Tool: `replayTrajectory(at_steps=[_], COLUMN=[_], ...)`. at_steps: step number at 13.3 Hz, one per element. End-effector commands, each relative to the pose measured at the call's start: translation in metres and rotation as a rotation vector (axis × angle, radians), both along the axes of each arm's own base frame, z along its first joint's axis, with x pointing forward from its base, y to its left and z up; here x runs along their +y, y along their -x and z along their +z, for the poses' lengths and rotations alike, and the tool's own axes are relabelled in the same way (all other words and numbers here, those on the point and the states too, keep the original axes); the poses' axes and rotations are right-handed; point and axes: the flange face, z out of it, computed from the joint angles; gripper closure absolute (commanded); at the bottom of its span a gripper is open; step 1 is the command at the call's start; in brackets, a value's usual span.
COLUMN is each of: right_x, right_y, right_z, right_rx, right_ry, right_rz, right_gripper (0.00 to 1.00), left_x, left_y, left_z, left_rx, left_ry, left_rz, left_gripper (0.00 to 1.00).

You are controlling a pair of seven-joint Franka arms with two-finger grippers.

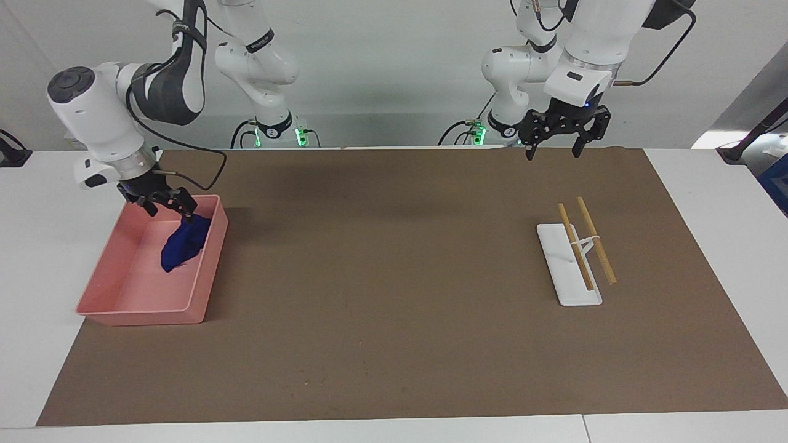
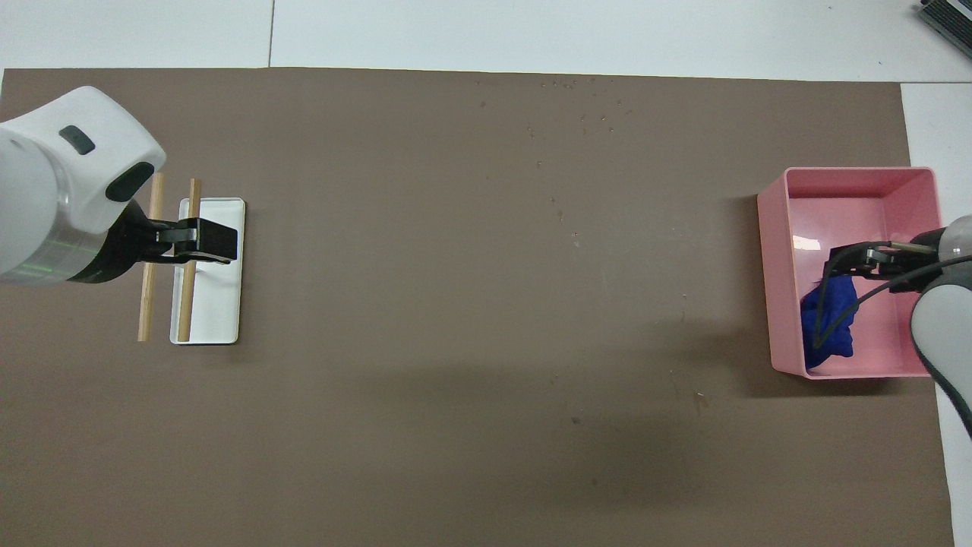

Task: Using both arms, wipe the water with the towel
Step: 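Open the right gripper to release the cloth and lift away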

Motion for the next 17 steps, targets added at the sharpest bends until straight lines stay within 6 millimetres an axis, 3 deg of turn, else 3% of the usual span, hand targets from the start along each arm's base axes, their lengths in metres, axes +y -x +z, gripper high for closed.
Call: replayTrajectory(at_steps=[1,3,5,8,12,15,17], right_x=[0.046,0.084,0.108,0.114,0.109,0.112,0.112], right_y=[-0.004,-0.01,-0.02,-0.033,-0.03,-0.009,-0.005], right_z=[0.03,0.055,0.081,0.129,0.148,0.145,0.14], right_rx=[0.031,0.03,0.032,0.036,0.028,0.068,0.068], right_ry=[0.02,0.027,0.026,0.03,0.036,0.039,0.041], right_rz=[-0.024,-0.034,-0.04,-0.044,-0.05,-0.033,-0.031], right_gripper=[0.01,0.01,0.01,0.01,0.01,0.01,0.01], left_x=[0.033,0.036,0.034,0.053,0.049,0.04,0.041], left_y=[-0.013,-0.013,-0.007,-0.007,-0.007,-0.003,-0.003], left_z=[0.002,0.014,0.012,0.005,0.011,0.012,0.009], left_rx=[0.013,0.011,0.052,0.117,0.086,0.086,0.092], left_ry=[0.0,-0.008,-0.019,-0.031,-0.031,-0.033,-0.031], left_rz=[0.05,0.051,0.049,0.047,0.042,0.015,-0.007], left_gripper=[0.0,0.0,0.0,0.0,0.0,0.0,0.0])
